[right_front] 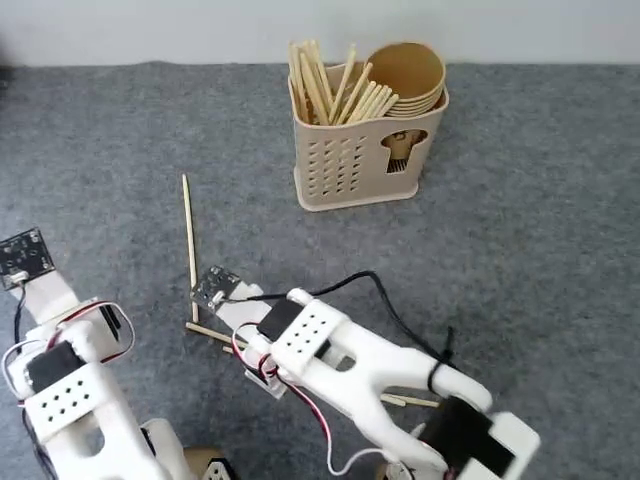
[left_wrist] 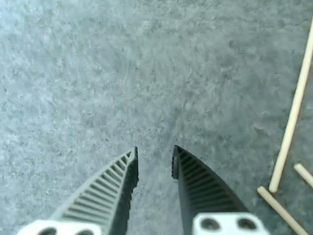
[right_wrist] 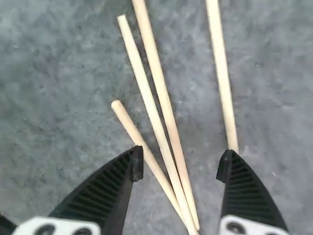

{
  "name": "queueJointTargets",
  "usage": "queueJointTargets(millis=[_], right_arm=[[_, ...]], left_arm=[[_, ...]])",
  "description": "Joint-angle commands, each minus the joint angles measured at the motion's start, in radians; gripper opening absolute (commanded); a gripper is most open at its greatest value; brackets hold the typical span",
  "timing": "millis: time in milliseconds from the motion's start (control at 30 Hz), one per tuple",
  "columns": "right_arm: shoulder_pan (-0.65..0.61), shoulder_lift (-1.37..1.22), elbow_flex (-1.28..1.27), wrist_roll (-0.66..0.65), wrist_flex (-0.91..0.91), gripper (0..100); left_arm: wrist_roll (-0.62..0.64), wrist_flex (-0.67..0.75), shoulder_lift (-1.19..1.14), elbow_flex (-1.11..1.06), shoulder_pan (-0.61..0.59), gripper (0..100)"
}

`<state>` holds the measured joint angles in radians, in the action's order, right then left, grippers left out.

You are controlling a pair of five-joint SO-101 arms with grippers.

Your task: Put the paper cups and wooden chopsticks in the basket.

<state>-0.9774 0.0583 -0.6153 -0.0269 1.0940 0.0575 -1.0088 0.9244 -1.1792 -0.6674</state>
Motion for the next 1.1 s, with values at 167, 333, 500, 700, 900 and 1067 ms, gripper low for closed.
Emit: queueJointTargets(millis=[167,333,500,700,900,1067], right_arm=[[-0.035,-0.117,0.009,-0.009,-0.085,25.2],[-0.03,-0.13,0.011,-0.009,-0.119,8.8],[-0.013,-0.137,0.009,-0.011,-0.154,2.4],[0.05,-0.104,0.008,-0.054,-0.143,0.9],[0.127,0.07,0.008,-0.074,-0.035,0.9],[0.171,0.294,0.009,-0.078,0.067,0.9]], left_arm=[[-0.043,-0.006,-0.081,0.008,-0.006,11],[-0.043,-0.006,-0.094,0.008,-0.006,11],[-0.043,-0.006,-0.094,0.007,-0.006,11],[-0.043,0.028,-0.089,-0.027,-0.006,11],[-0.041,0.051,-0.087,-0.044,-0.005,11],[-0.041,0.051,-0.089,-0.045,-0.003,11]])
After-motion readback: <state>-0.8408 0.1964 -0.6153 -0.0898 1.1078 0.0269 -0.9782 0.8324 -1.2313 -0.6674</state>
